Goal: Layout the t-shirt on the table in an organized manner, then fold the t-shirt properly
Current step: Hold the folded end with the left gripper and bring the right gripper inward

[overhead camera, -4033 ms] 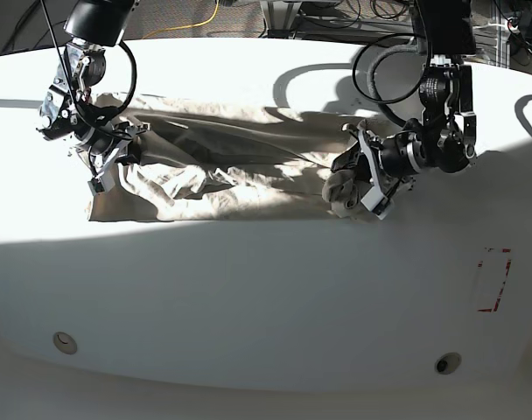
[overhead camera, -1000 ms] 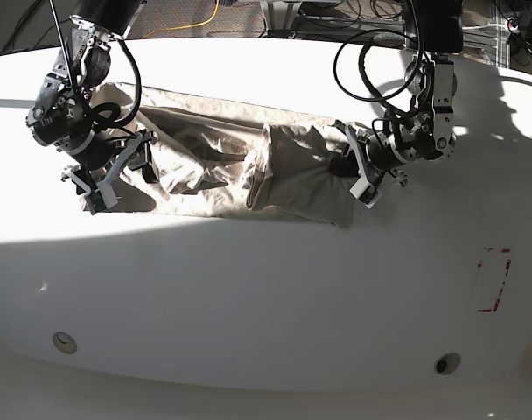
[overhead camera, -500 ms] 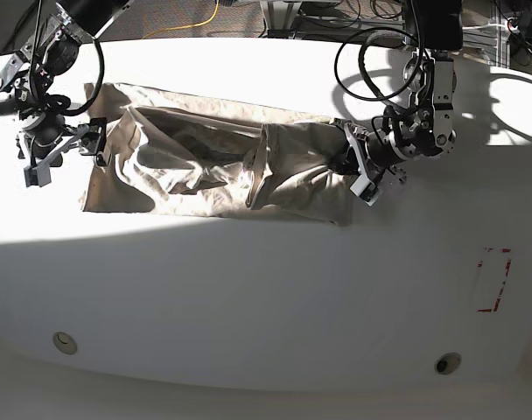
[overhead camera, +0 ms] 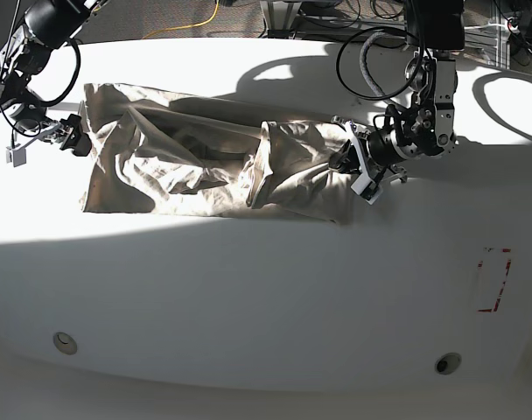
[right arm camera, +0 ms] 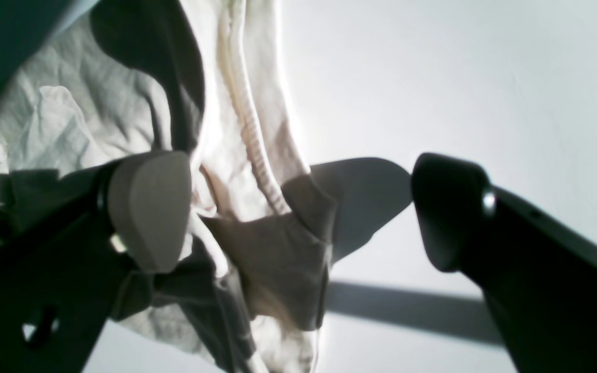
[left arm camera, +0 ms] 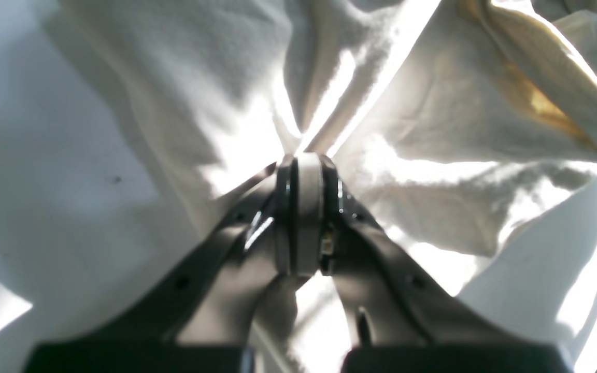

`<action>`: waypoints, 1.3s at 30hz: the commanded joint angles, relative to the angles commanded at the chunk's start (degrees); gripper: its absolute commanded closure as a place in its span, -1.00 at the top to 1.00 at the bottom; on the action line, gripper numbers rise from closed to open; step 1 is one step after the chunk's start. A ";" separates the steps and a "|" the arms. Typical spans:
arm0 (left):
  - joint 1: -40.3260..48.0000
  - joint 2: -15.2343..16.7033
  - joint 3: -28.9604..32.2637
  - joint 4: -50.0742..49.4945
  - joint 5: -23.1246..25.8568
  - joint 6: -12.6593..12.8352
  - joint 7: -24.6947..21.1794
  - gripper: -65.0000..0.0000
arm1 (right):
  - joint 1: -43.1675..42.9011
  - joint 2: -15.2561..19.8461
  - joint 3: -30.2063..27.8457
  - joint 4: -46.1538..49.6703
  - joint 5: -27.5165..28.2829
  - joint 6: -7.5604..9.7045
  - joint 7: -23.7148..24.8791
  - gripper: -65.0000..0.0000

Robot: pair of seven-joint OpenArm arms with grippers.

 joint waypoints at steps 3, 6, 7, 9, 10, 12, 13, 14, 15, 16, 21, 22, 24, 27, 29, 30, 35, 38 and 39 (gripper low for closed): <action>0.00 0.00 0.00 0.09 0.00 0.00 0.00 -1.00 | 0.00 -1.49 -1.85 0.00 0.00 0.00 0.00 1.00; 0.00 0.00 0.00 0.00 0.00 0.00 0.00 -1.00 | 0.18 -2.90 -4.57 0.09 0.00 0.00 0.00 1.00; 0.00 0.00 0.00 0.00 0.00 0.00 0.00 -1.00 | 0.26 -3.52 -5.45 0.44 0.00 0.00 0.00 1.00; 0.00 0.00 0.09 -0.09 0.00 0.00 0.00 -1.00 | 0.35 -4.92 -6.51 1.14 0.00 0.00 0.00 1.00; 0.00 0.00 0.09 -0.18 0.00 0.00 0.00 -1.00 | 0.35 -5.89 -6.86 1.58 0.00 0.00 0.00 1.00; 0.00 0.00 0.09 -0.18 0.00 0.00 0.00 -1.00 | 0.44 -7.30 -7.38 2.64 -0.09 0.00 0.00 1.00; 0.00 0.00 0.09 -0.18 0.00 0.00 0.00 -1.00 | 0.44 -7.91 -7.38 3.08 -0.26 0.00 0.00 1.00; 0.00 0.00 0.09 -0.09 0.00 0.00 0.00 -1.00 | 0.53 -8.35 -7.47 3.34 -0.26 0.00 0.00 1.00; 0.00 0.00 0.09 0.00 0.00 0.00 0.00 -1.00 | 0.88 -8.88 -7.47 3.60 -0.35 0.00 0.00 1.00; 0.00 0.00 0.09 0.00 0.00 0.00 0.00 -1.00 | 1.05 -9.14 -7.47 3.69 -0.35 0.00 0.00 1.00; 0.00 0.09 0.09 0.09 0.00 0.00 0.00 -1.00 | 1.41 -9.58 -7.56 3.52 -0.35 0.00 0.00 0.87; 0.00 0.00 0.09 0.09 0.00 0.00 0.00 -1.00 | 1.49 -9.58 -7.56 3.52 -0.35 0.00 0.00 0.75; -0.09 0.00 0.09 0.09 0.00 0.00 0.00 -1.00 | 1.58 -9.58 -7.74 3.52 -0.44 0.00 0.00 0.20; -0.09 0.09 0.09 0.09 0.09 0.00 0.00 -1.00 | 1.58 -9.23 -9.14 3.87 -0.35 0.00 0.00 -0.43; -0.09 0.18 0.09 0.00 0.26 0.00 0.00 -1.00 | 1.49 -8.53 -10.20 5.01 -0.35 0.00 0.00 -0.82; -0.09 0.26 0.09 -0.09 0.26 0.00 0.00 -1.00 | 1.32 -8.26 -10.90 6.24 -0.35 0.00 0.00 -0.99; -0.44 0.35 1.49 -0.26 0.35 0.00 0.00 -1.00 | -0.88 -8.18 -13.71 16.35 -0.26 0.00 0.00 -0.98; -0.62 0.35 4.13 -0.26 0.35 0.00 0.00 -1.00 | -3.16 -8.18 -14.07 25.32 -0.18 0.00 -0.53 -1.00; -0.62 0.35 4.84 -0.26 0.35 0.00 0.00 -1.00 | -3.69 -8.18 -14.15 27.52 -0.09 0.00 -0.88 -1.00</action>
